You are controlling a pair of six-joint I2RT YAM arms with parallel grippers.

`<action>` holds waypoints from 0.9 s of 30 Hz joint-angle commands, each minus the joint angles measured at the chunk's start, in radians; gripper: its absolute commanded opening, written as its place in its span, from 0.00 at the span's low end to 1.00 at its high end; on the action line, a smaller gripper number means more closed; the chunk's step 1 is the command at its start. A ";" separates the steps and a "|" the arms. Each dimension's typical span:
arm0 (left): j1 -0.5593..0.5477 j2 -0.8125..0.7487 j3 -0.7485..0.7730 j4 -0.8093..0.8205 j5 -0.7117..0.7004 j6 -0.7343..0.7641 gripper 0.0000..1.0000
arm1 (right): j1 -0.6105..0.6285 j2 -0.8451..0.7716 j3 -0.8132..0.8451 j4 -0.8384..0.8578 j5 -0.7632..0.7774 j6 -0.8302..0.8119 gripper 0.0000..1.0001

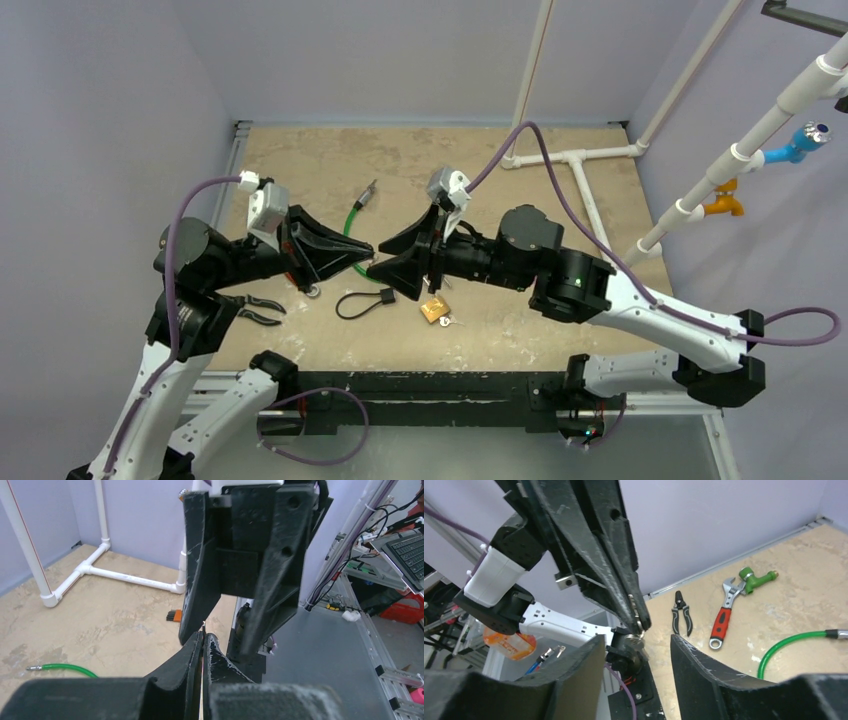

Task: Unlock with the key
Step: Pick up the key from the center of the board.

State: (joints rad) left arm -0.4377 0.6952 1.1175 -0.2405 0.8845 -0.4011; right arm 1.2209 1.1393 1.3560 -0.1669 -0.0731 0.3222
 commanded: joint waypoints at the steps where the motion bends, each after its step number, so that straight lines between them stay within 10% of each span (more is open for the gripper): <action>1: 0.008 -0.019 0.047 0.041 -0.009 0.013 0.00 | -0.019 -0.006 -0.007 0.152 -0.007 0.067 0.46; 13: 0.008 -0.037 0.033 0.060 0.006 0.010 0.00 | -0.127 0.005 -0.083 0.290 -0.185 0.204 0.00; 21: 0.007 -0.042 0.038 0.057 -0.004 0.025 0.00 | -0.144 0.016 -0.110 0.293 -0.238 0.243 0.00; 24: 0.007 -0.040 0.040 0.064 -0.006 0.031 0.00 | -0.151 0.027 -0.105 0.264 -0.255 0.256 0.27; 27: 0.007 -0.038 0.045 0.064 -0.006 0.033 0.00 | -0.158 0.018 -0.124 0.285 -0.256 0.276 0.33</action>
State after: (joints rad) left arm -0.4320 0.6617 1.1316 -0.2260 0.8749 -0.3779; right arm 1.0737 1.1564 1.2545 0.1047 -0.3000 0.5682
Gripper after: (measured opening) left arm 0.007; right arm 0.312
